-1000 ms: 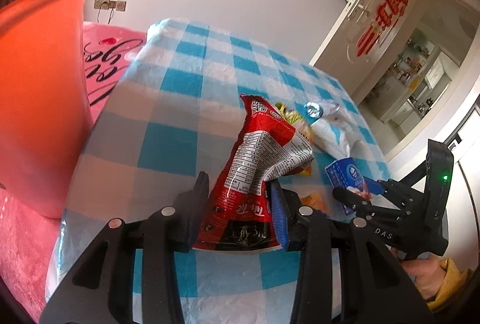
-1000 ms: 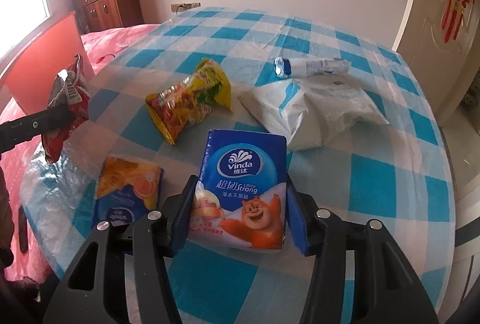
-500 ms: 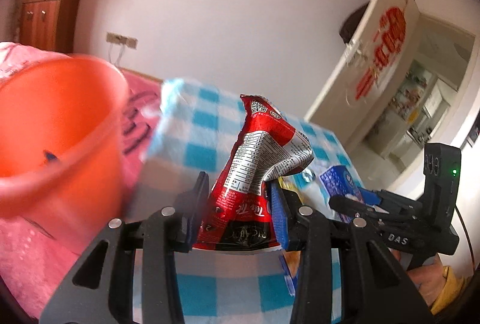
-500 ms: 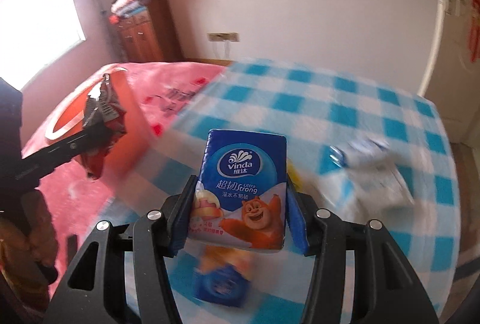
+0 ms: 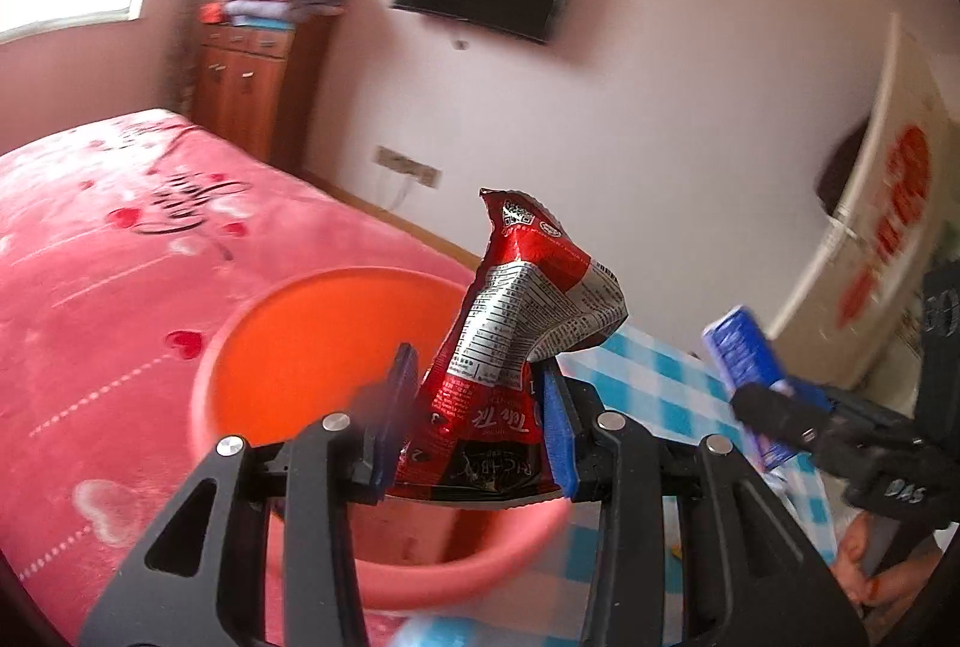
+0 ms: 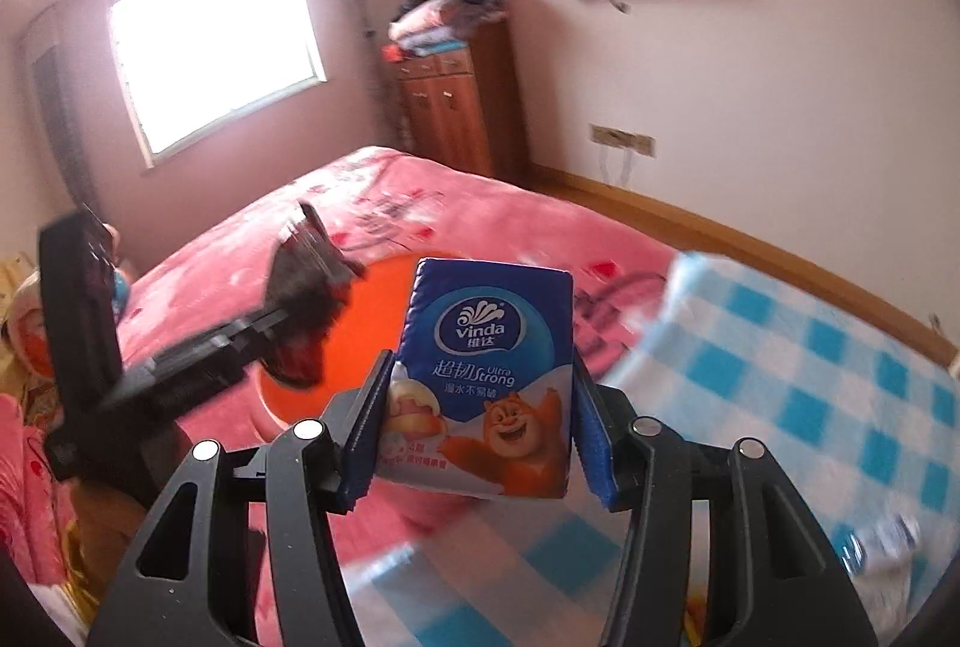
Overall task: Collect trash
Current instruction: 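Carry both items over the orange bucket and open both tools to drop them, then move both tools back over the remaining trash on the table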
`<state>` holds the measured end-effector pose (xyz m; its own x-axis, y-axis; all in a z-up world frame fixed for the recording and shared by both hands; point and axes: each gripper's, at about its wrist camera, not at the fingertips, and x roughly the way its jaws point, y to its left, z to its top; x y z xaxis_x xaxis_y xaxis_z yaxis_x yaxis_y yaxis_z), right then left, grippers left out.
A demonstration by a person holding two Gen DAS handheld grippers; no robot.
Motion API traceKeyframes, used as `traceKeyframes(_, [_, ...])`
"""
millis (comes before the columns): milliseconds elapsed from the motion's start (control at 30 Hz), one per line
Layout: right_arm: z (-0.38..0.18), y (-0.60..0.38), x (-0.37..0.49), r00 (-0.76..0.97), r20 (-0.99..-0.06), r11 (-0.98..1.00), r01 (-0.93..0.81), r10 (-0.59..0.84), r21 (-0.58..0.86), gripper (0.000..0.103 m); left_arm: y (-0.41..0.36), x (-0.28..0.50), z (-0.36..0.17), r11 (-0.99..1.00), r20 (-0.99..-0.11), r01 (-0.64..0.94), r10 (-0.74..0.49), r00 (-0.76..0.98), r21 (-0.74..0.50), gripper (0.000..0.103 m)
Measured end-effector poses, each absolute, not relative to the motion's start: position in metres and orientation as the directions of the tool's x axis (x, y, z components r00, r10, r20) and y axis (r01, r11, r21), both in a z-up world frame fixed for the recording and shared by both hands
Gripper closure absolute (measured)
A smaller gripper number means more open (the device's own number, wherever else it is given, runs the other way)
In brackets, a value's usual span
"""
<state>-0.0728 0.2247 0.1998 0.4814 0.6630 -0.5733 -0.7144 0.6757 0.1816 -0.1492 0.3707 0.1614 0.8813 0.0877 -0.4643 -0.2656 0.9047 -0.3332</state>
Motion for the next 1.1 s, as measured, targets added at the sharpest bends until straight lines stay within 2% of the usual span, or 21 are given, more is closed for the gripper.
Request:
traceKeyframes(267, [0.192, 0.286, -0.054, 0.423, -0.580, 0.625, -0.754, 0.696, 0.199, 0.046, 0.401, -0.140, 0.142, 0.856, -0.525, -0.379, 0.156, 0.837, -0.351, 0.061])
traceKeyframes(333, [0.185, 0.296, -0.047, 0.403, -0.586, 0.616, -0.757, 0.703, 0.217, 0.040, 0.402, -0.140, 0.138, 0.852, -0.533, -0.397, 0.173, 0.828, -0.341, 0.057])
traceKeyframes(367, [0.183, 0.297, -0.048, 0.413, -0.584, 0.623, -0.753, 0.699, 0.213, 0.029, 0.402, -0.141, 0.138, 0.852, -0.528, -0.400, 0.180, 0.830, -0.338, 0.043])
traceKeyframes(400, [0.181, 0.298, -0.047, 0.433, -0.582, 0.637, -0.745, 0.689, 0.199, 0.023, 0.403, -0.141, 0.138, 0.851, -0.521, -0.405, 0.191, 0.832, -0.335, 0.027])
traceKeyframes(433, [0.181, 0.298, -0.048, 0.442, -0.577, 0.641, -0.742, 0.687, 0.195, 0.022, 0.401, -0.142, 0.139, 0.849, -0.511, -0.417, 0.215, 0.832, -0.323, 0.025])
traceKeyframes(500, [0.182, 0.290, -0.052, 0.470, -0.557, 0.656, -0.730, 0.685, 0.191, 0.013, 0.396, -0.145, 0.142, 0.863, -0.490, -0.417, 0.243, 0.837, -0.285, 0.020])
traceKeyframes(700, [0.185, 0.257, -0.055, 0.564, -0.517, 0.722, -0.672, 0.644, 0.166, 0.011, 0.388, -0.148, 0.150, 0.876, -0.469, -0.403, 0.249, 0.848, -0.265, 0.010])
traceKeyframes(1100, [0.162, 0.181, -0.068, 0.613, -0.543, 0.801, -0.558, 0.575, 0.218, 0.010, 0.348, -0.156, 0.163, 0.910, -0.423, -0.311, 0.176, 0.889, -0.274, 0.004])
